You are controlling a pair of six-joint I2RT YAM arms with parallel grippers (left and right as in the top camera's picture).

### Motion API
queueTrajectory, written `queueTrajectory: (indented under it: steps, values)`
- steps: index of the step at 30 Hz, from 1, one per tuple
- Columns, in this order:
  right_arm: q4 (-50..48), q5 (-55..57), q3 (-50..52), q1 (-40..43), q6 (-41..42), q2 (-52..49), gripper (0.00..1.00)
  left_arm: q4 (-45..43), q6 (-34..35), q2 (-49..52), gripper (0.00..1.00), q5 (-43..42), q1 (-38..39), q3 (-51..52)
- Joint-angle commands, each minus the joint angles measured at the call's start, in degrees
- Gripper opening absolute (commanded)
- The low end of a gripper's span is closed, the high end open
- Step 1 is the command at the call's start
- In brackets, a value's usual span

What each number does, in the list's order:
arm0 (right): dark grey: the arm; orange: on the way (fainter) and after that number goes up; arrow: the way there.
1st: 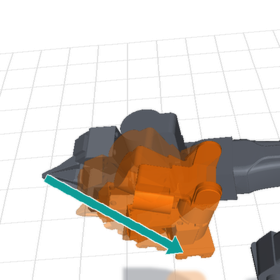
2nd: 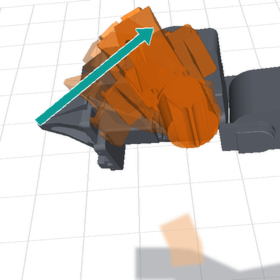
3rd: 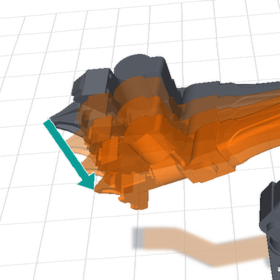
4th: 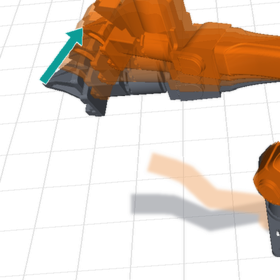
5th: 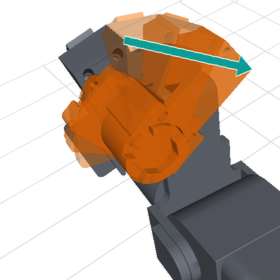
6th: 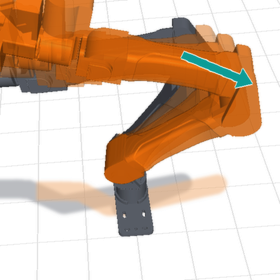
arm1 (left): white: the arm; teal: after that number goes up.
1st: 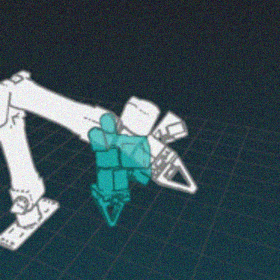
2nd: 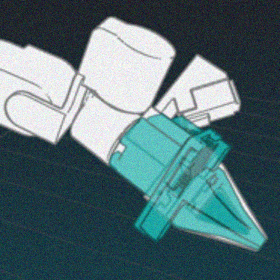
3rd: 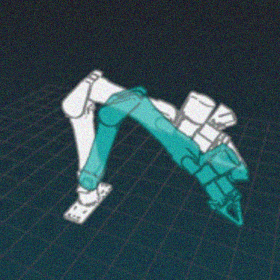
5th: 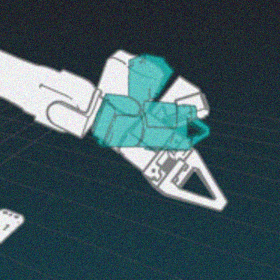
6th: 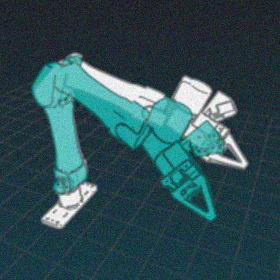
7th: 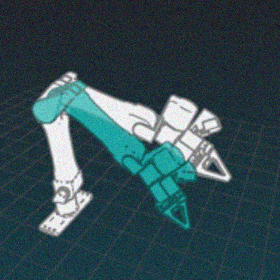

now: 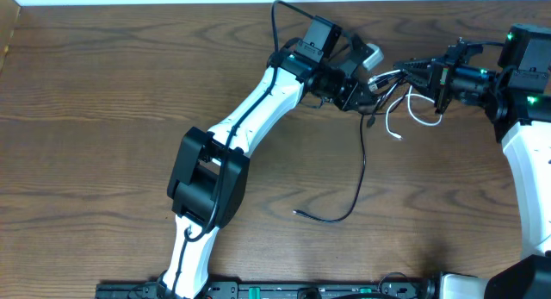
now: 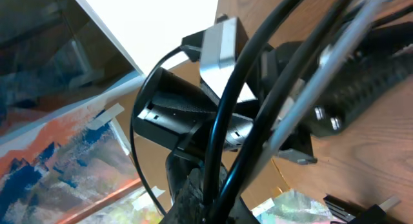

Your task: Untangle cables

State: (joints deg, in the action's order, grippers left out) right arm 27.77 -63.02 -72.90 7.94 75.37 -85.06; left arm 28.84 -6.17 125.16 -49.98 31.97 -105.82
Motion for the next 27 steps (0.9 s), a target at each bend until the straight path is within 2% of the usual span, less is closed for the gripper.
queueTrajectory:
  steps: [1,7,10,15,18,22,27]
  values:
    - [-0.1,-1.2,-1.1,0.4,-2.6,1.0,0.01,-1.8,5.7,0.6,0.08,3.1,-1.0,0.2]
    - [0.1,-0.6,-1.1,2.6,-2.8,1.0,0.02,-1.8,9.2,0.6,0.07,3.1,-3.4,0.2]
    - [0.1,3.3,-1.1,4.8,-3.0,1.0,0.02,-1.0,11.2,0.5,0.08,5.5,-4.6,0.2]
    - [4.9,20.1,-1.1,9.8,-6.8,1.0,0.02,3.1,11.0,-0.2,0.08,6.6,-6.1,0.2]
    - [9.7,30.0,-1.1,11.5,-7.4,1.0,0.02,7.1,8.6,-1.2,0.08,6.6,-6.6,0.2]
    - [13.1,40.7,-1.1,11.9,-11.7,1.0,0.01,10.5,5.8,-3.1,0.07,7.5,-6.6,0.2]
    - [19.4,55.2,-1.1,11.9,-13.6,1.0,0.02,11.6,5.8,-6.9,0.07,9.6,-6.7,0.2]
